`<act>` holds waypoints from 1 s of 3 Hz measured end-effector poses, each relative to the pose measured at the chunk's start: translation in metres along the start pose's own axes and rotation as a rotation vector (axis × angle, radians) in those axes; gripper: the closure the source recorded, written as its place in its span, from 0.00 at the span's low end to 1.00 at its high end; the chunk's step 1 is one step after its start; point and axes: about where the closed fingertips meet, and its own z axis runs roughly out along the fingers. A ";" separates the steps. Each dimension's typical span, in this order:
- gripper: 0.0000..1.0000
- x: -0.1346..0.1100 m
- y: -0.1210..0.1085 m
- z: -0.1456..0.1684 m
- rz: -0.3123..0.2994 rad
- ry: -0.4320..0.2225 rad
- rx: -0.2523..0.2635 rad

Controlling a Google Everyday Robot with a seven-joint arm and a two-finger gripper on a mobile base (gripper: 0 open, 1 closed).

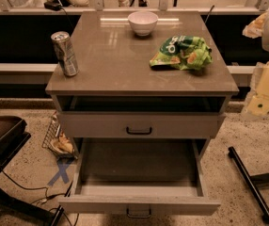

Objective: Close middle drawer

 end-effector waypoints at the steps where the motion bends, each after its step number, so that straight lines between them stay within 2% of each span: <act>1: 0.00 0.000 0.000 0.000 0.000 0.000 0.000; 2: 0.00 0.008 0.009 0.001 0.019 -0.027 -0.001; 3: 0.00 0.030 0.032 0.014 0.041 -0.088 0.002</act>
Offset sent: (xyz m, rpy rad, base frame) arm -0.0251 -0.0139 -0.0180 0.0810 0.0074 -0.0258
